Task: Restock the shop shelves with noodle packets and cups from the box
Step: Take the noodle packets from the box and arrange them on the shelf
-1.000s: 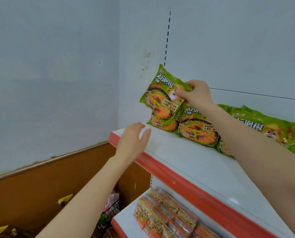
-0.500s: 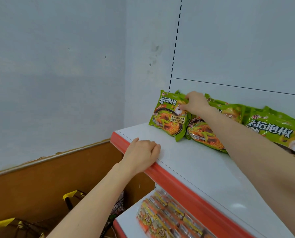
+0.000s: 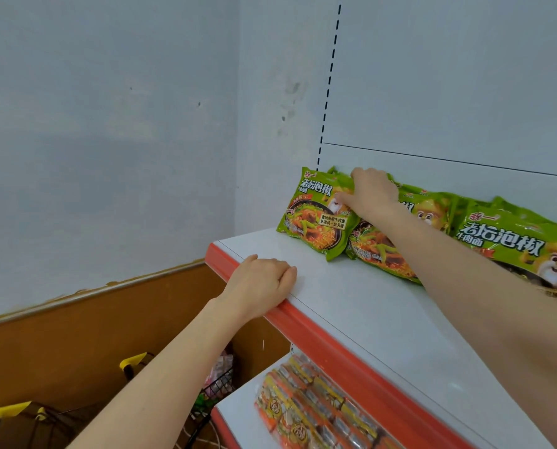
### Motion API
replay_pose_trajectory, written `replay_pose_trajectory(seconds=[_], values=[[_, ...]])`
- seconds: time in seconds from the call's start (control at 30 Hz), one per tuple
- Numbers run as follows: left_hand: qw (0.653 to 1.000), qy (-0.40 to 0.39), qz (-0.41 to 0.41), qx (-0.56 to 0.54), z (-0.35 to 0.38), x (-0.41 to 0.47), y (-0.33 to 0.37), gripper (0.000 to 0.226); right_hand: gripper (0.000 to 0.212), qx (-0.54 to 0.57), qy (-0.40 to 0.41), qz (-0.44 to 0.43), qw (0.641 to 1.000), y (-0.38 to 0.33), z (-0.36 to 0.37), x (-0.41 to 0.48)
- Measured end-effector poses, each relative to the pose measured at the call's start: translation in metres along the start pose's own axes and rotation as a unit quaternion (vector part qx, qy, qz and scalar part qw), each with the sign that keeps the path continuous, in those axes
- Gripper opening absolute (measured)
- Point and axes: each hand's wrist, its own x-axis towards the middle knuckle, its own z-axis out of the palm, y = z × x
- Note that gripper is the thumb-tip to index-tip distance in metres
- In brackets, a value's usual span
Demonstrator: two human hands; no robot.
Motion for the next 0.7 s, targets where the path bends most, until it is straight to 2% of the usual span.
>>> replay_pose_trajectory(seconds=[0.17, 0.3, 0.43, 0.6, 0.7], values=[[0.995, 0.074, 0.015, 0.069, -0.012, -0.006, 0.003, 0.045, 0.039, 0.080, 0.047, -0.063, 0.994, -0.019, -0.011, -0.008], [0.987, 0.128, 0.024, 0.094, -0.027, -0.033, 0.006, 0.042, 0.037, 0.168, 0.017, -0.130, 0.977, -0.062, -0.019, -0.018], [0.977, 0.160, -0.004, 0.137, -0.046, -0.082, -0.006, 0.052, 0.034, 0.210, -0.005, -0.192, 0.959, -0.124, -0.025, -0.040], [0.973, 0.159, -0.084, 0.145, -0.058, -0.169, -0.024, 0.048, 0.032, 0.254, -0.043, -0.265, 0.929, -0.210, -0.018, -0.096], [0.968, 0.116, -0.148, 0.165, -0.060, -0.230, -0.034, 0.048, 0.032, 0.268, -0.084, -0.290, 0.915, -0.253, -0.009, -0.147]])
